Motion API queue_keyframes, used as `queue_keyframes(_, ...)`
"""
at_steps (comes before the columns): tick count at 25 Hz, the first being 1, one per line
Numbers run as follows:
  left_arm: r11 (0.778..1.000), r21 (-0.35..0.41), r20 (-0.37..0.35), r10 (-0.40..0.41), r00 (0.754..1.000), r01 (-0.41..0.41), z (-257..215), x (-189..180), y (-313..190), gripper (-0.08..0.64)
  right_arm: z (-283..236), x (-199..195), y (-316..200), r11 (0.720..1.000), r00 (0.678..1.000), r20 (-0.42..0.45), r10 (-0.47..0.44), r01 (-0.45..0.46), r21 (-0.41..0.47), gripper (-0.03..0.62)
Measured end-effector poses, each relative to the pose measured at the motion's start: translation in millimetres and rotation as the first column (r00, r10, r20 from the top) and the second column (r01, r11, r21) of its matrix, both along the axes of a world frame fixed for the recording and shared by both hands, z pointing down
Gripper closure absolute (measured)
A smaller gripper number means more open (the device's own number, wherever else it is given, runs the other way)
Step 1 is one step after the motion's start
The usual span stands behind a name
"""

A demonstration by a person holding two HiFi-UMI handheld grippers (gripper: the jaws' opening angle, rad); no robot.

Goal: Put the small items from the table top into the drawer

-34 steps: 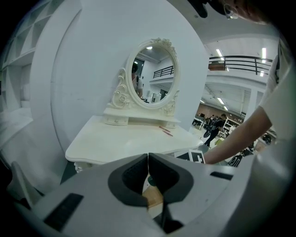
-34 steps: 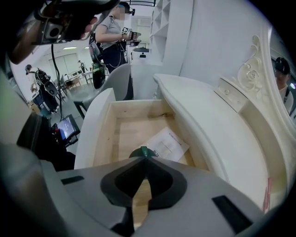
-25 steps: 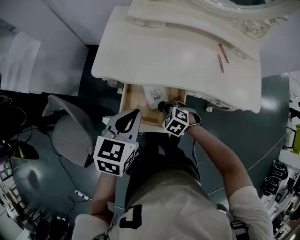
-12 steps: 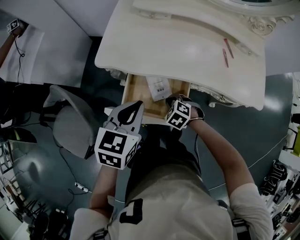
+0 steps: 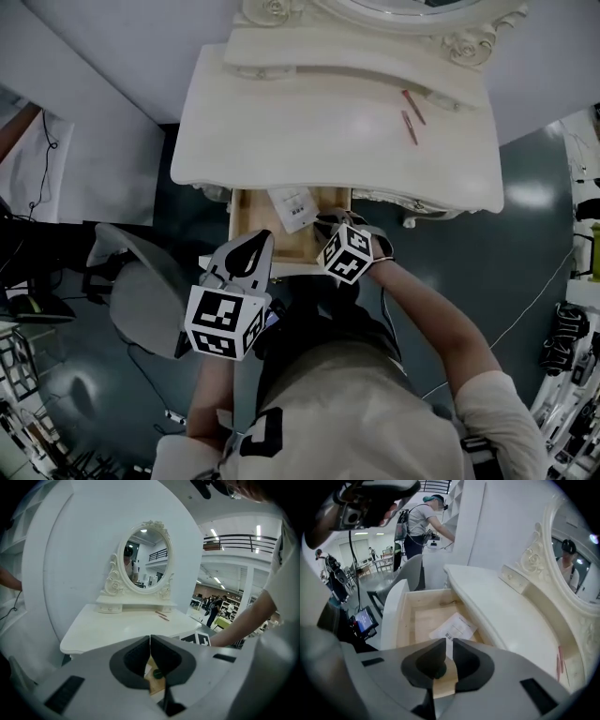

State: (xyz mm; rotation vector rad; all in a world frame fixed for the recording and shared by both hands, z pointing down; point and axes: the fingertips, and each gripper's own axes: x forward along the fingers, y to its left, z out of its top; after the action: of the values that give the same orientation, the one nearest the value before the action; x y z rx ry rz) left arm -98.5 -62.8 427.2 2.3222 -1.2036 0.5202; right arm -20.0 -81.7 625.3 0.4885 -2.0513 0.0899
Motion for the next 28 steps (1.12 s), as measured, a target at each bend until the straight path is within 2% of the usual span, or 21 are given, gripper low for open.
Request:
queue_keyframes(2,1.000,0.018,0.000,0.017,1.000,-0.017,-8,7,-4,0.503,-18,8,-4,0.999,0.998,0.045,0.049,-0.050,0.017,0.560)
queue_keyframes(4,0.999,0.036,0.000,0.029,1.000,-0.029,-16,12,-7,0.503,-39,21,-9,0.989,0.981,0.125,0.147,-0.149,0.010,0.560)
queue_keyframes(6,0.998,0.049,0.001,0.040,0.999,-0.040,-20,16,-9,0.503,-57,41,-11,0.958,0.933,0.221,0.284,-0.283,-0.035,0.560)
queue_keyframes(8,0.997,0.059,0.002,0.055,0.998,-0.055,-22,20,-11,0.503,-68,62,-11,0.926,0.887,0.273,0.373,-0.372,-0.059,0.560)
queue_keyframes(17,0.986,0.104,-0.015,0.129,0.992,-0.127,-42,50,-16,0.503,-84,108,1,0.876,0.839,0.270,0.472,-0.480,-0.042,0.560)
queue_keyframes(20,0.979,0.113,-0.016,0.171,0.985,-0.168,-47,66,-14,0.503,-96,120,6,0.847,0.797,0.312,0.517,-0.530,-0.048,0.560)
queue_keyframes(28,0.944,0.140,-0.021,0.306,0.952,-0.300,-57,114,-4,0.503,-119,167,19,0.752,0.697,0.345,0.629,-0.657,-0.045,0.560)
